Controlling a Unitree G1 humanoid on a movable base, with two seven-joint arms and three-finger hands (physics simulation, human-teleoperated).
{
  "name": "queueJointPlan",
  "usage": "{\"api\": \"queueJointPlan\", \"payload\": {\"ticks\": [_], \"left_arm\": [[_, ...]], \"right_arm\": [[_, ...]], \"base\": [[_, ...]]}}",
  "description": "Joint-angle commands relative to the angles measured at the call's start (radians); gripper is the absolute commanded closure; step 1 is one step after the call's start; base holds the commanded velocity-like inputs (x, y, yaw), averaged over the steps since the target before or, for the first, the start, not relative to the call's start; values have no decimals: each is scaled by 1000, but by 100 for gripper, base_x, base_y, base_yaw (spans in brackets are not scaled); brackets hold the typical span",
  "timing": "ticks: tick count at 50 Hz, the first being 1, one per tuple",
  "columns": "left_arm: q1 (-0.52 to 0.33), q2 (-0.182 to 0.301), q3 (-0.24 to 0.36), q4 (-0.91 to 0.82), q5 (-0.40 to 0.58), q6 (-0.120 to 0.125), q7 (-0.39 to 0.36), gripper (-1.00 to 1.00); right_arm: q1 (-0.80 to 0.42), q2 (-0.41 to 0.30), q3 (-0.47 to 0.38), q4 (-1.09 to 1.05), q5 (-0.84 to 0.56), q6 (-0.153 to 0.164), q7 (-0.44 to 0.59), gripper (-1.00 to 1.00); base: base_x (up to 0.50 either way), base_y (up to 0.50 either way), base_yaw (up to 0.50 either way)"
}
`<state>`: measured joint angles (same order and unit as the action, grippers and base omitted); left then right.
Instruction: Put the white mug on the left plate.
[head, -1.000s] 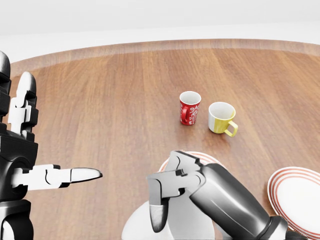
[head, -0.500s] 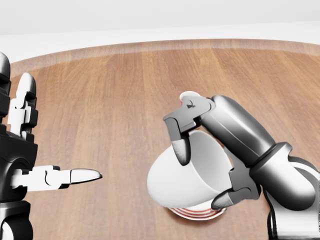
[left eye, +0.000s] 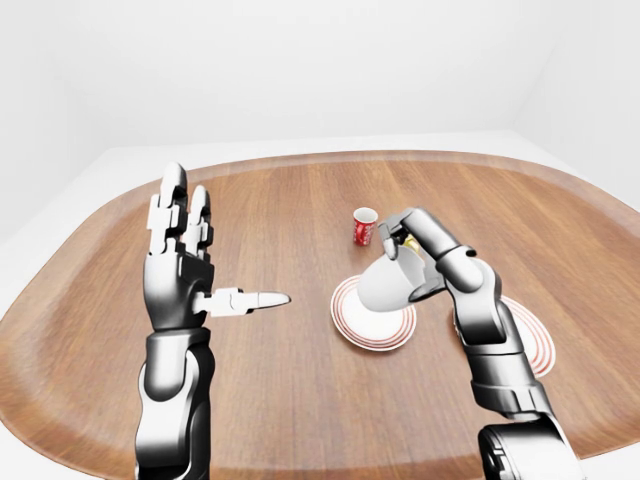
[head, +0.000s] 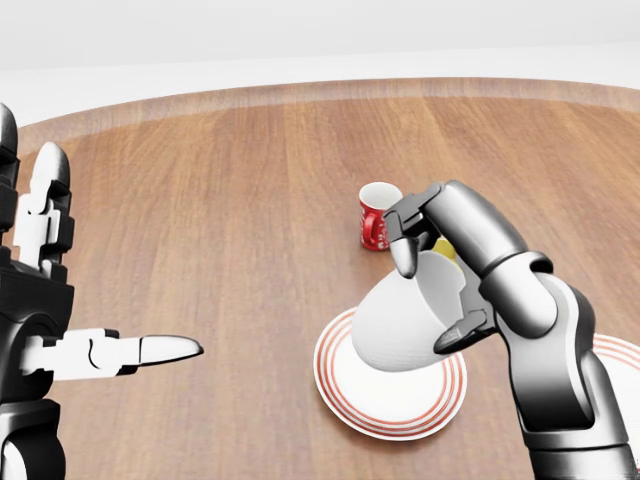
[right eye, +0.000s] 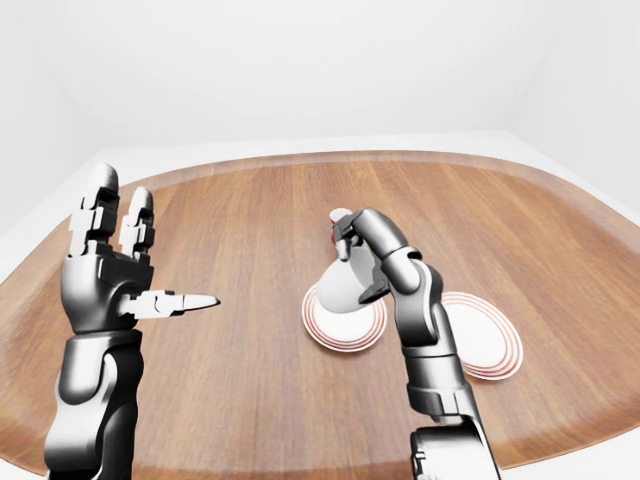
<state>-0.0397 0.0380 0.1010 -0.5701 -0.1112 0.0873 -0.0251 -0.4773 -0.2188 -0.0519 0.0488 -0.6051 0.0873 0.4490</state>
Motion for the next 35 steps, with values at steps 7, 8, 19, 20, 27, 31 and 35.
{"api": "queueJointPlan", "payload": {"ticks": [7,8,19,20,27,31,35], "left_arm": [[-15,5,3,4,-1,0,4,-96],[-13,4,1,7,0,0,3,-96],[-10,3,0,15,2,0,1,-96],[-10,3,1,16,3,0,0,-96],[-4,1,-2,21,4,0,-1,-96],[-4,1,-2,18,3,0,-1,-96],[-2,0,-4,17,4,0,-2,-96]], "right_arm": [[-91,17,36,396,-158,-26,-197,100],[-101,17,42,427,-168,-42,-209,100],[-204,37,74,589,-231,-126,-221,100],[-223,40,77,607,-237,-130,-222,100],[-305,45,91,709,-273,-170,-242,100],[-344,48,93,768,-280,-175,-247,100],[-379,47,103,867,-301,-175,-289,100]], "base": [[0,0,0],[0,0,0],[0,0,0],[0,0,0],[0,0,0],[0,0,0],[0,0,0]]}}
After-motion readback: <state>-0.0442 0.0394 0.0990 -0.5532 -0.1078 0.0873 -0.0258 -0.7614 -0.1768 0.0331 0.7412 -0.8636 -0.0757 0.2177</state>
